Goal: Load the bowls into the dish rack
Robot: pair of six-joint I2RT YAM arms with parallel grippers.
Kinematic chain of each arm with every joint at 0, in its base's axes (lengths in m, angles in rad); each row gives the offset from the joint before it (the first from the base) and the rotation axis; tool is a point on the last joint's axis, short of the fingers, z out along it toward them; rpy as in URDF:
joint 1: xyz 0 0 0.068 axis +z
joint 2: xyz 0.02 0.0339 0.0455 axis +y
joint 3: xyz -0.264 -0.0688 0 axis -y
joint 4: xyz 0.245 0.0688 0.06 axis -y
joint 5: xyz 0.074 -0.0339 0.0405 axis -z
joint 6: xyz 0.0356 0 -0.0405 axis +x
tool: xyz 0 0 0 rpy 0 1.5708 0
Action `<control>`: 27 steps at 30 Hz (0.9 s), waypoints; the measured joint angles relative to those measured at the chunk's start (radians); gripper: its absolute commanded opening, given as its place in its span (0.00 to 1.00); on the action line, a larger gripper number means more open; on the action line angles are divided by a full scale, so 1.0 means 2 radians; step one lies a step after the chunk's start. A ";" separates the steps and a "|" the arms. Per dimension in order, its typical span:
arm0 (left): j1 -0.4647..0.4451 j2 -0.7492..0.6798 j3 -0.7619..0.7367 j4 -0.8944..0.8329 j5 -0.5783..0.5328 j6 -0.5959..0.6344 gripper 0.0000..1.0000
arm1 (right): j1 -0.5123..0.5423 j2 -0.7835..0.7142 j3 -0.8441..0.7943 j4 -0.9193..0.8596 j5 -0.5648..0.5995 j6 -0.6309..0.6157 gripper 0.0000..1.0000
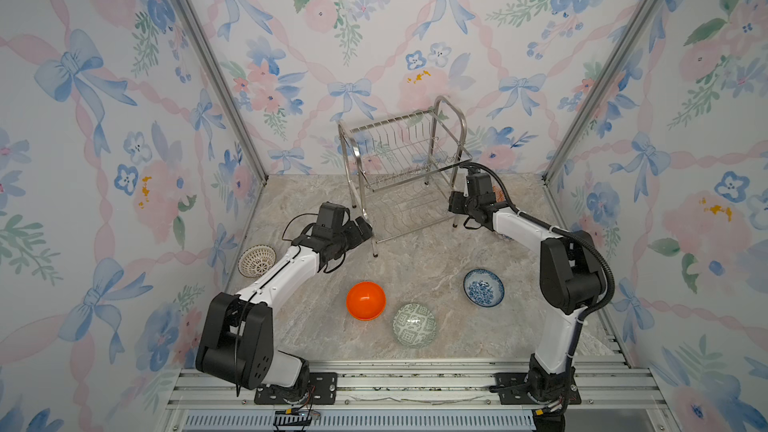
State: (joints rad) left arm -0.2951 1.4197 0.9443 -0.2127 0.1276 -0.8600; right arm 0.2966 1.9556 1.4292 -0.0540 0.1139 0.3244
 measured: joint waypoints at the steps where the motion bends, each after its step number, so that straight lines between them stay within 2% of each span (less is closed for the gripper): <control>1: 0.000 -0.003 -0.001 -0.001 0.000 0.000 0.98 | -0.001 0.000 0.000 0.006 -0.003 0.000 0.50; 6: 0.001 -0.015 -0.003 -0.008 -0.004 0.002 0.98 | -0.001 0.000 -0.001 0.035 -0.015 0.006 0.34; 18: 0.007 -0.039 -0.016 -0.015 -0.004 0.002 0.98 | 0.013 -0.023 -0.041 0.068 0.001 0.002 0.16; 27: 0.008 -0.048 -0.026 -0.015 -0.006 0.002 0.98 | 0.020 -0.059 -0.082 0.063 0.011 0.002 0.15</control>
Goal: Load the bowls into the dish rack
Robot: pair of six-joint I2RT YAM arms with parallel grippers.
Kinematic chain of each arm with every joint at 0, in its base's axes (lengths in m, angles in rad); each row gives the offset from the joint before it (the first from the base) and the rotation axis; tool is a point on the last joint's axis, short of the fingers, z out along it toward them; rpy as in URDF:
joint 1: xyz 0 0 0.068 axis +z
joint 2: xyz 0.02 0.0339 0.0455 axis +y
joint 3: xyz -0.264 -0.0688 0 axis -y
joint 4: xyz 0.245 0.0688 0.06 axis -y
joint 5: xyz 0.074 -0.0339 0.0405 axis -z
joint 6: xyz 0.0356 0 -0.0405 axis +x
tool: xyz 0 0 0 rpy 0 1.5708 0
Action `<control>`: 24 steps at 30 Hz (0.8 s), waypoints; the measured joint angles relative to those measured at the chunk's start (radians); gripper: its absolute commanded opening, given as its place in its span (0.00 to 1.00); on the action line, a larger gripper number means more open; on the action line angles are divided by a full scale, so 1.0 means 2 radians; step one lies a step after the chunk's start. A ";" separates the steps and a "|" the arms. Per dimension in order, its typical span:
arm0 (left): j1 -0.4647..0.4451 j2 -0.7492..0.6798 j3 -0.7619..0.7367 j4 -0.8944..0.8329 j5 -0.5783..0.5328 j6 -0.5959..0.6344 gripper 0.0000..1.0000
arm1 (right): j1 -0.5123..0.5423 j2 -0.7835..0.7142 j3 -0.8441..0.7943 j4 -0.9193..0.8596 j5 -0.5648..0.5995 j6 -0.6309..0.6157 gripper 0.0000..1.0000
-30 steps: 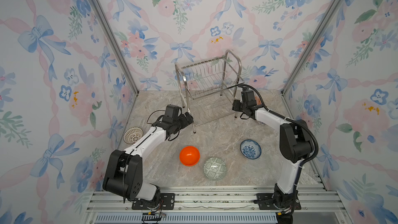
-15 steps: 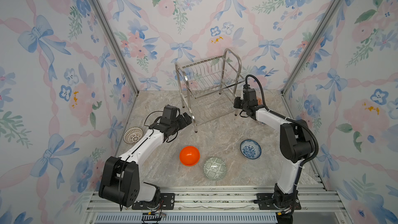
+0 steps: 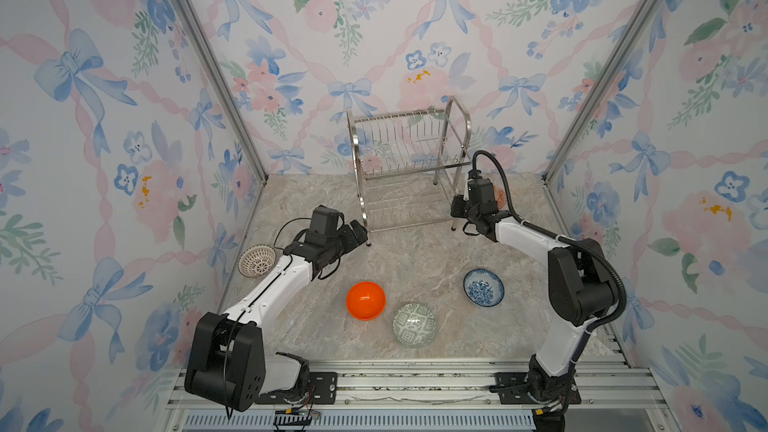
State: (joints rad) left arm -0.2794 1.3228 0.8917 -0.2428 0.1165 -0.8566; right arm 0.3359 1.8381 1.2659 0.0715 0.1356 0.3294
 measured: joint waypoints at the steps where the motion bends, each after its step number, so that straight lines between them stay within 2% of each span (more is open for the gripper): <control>1: 0.001 0.000 0.000 0.000 0.000 0.000 0.98 | 0.001 -0.003 -0.002 -0.003 0.002 0.000 0.15; 5: 0.007 0.000 0.000 0.000 0.000 0.004 0.98 | 0.013 -0.010 -0.005 -0.017 0.015 0.000 0.18; 13: 0.028 -0.020 -0.010 0.000 -0.008 0.003 0.98 | 0.033 -0.039 -0.018 -0.054 0.041 0.027 0.42; 21: 0.032 -0.031 -0.023 0.000 -0.023 -0.006 0.98 | 0.042 -0.069 -0.023 -0.094 0.064 0.032 0.71; 24: 0.032 -0.031 -0.028 0.000 -0.024 -0.010 0.98 | 0.045 -0.101 -0.035 -0.108 0.075 0.029 0.92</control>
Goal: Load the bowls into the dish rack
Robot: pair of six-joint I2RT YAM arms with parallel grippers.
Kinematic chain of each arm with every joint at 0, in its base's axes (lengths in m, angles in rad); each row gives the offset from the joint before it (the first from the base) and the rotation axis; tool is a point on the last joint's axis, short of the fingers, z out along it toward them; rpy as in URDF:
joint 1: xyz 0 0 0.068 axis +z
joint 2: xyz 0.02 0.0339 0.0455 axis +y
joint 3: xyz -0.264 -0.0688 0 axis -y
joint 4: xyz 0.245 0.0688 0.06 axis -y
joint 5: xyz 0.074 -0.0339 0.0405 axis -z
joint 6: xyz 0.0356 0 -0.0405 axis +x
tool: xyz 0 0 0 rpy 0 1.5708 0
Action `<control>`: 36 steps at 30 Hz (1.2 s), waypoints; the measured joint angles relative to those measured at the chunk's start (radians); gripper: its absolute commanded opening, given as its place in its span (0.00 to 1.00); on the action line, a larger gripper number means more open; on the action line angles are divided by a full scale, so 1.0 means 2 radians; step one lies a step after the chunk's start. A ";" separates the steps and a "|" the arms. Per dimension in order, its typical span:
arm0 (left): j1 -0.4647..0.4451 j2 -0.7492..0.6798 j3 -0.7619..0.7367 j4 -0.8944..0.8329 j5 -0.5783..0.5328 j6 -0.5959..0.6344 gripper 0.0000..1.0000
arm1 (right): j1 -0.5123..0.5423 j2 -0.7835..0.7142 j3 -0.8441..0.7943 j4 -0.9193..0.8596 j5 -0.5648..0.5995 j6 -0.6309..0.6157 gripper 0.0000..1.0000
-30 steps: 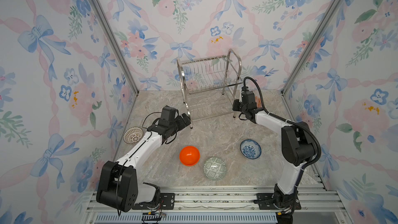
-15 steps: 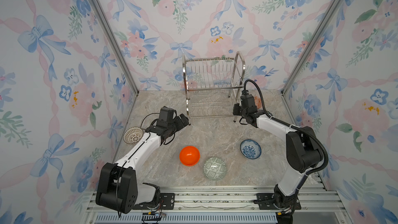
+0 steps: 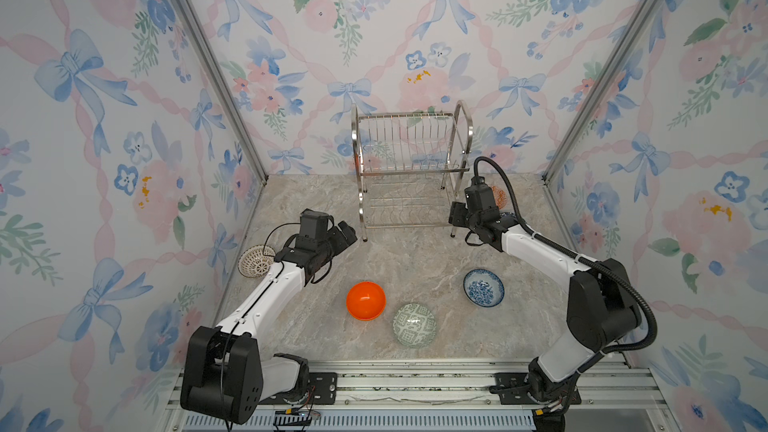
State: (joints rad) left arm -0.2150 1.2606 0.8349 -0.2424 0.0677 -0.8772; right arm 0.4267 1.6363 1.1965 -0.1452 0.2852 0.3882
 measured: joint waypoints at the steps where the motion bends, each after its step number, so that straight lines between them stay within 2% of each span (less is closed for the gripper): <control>1: 0.000 0.000 -0.002 0.000 0.000 -0.002 0.98 | 0.001 -0.013 -0.005 -0.006 0.005 -0.002 0.99; 9: -0.001 -0.020 -0.019 -0.010 0.001 -0.010 0.98 | 0.001 -0.087 -0.046 -0.062 0.047 -0.002 0.97; 16: -0.026 -0.030 -0.025 -0.051 0.000 -0.011 0.98 | 0.001 -0.096 -0.047 -0.151 0.085 0.012 0.97; 24: -0.064 -0.031 -0.025 -0.156 -0.004 -0.013 0.98 | 0.003 -0.170 -0.066 -0.179 0.049 0.011 0.97; 31: -0.125 -0.073 -0.055 -0.202 -0.004 -0.043 0.98 | 0.031 -0.199 -0.093 -0.185 0.024 0.008 0.97; 36: -0.149 -0.087 -0.094 -0.224 -0.010 -0.071 0.89 | 0.047 -0.211 -0.110 -0.190 0.013 0.008 0.97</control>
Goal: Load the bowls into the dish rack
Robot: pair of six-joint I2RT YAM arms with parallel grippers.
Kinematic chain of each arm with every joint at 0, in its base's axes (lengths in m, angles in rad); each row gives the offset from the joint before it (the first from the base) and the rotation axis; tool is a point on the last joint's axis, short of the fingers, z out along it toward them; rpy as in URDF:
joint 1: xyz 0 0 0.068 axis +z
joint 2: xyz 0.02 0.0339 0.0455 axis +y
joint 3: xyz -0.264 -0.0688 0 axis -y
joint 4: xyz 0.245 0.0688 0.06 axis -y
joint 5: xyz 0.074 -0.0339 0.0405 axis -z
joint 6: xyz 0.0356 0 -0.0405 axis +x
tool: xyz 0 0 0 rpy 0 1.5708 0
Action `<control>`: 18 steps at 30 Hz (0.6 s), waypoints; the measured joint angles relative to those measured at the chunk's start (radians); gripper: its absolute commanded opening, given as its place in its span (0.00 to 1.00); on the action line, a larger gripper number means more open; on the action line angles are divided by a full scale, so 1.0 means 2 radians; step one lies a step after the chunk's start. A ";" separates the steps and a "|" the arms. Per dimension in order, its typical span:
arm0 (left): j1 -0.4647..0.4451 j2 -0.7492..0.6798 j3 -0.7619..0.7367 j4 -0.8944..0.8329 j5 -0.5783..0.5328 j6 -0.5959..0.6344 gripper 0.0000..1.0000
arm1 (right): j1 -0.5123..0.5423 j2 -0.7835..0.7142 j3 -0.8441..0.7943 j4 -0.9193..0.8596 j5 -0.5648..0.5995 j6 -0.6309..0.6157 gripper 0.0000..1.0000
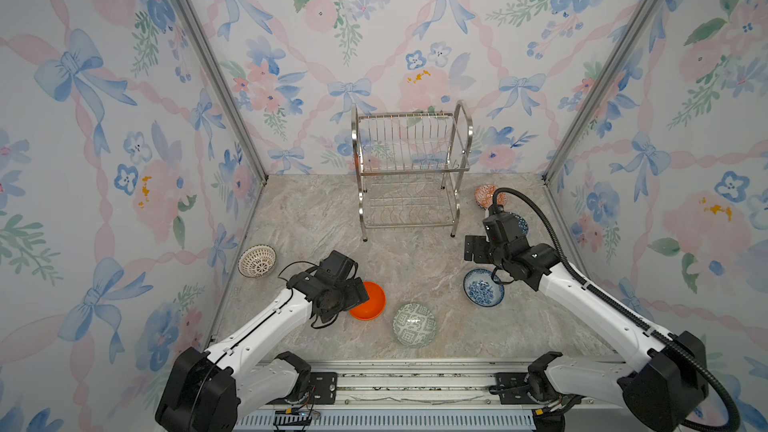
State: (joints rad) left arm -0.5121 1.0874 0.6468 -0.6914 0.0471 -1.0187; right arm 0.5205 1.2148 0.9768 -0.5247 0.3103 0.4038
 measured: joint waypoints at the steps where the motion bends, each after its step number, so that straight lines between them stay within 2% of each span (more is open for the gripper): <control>1: -0.001 -0.002 -0.004 -0.004 -0.002 -0.004 0.86 | 0.002 -0.004 -0.002 0.000 -0.002 0.000 0.97; 3: -0.001 -0.001 -0.006 -0.010 -0.006 -0.010 0.79 | 0.006 -0.014 -0.008 -0.001 -0.006 0.000 0.97; 8: -0.002 0.035 0.009 -0.011 -0.012 -0.010 0.52 | 0.009 -0.037 -0.019 -0.008 -0.018 0.000 0.97; 15: -0.003 0.081 0.037 -0.010 -0.020 0.001 0.31 | 0.009 -0.041 -0.025 -0.018 -0.030 0.001 0.97; 18: -0.003 0.097 0.055 -0.010 -0.023 0.008 0.26 | 0.009 -0.043 -0.027 -0.021 -0.036 0.004 0.97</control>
State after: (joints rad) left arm -0.5186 1.2816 0.7570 -0.7116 0.0013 -1.0019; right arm 0.5388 1.1282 0.9218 -0.5663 0.2390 0.4118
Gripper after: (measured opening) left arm 0.289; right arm 0.967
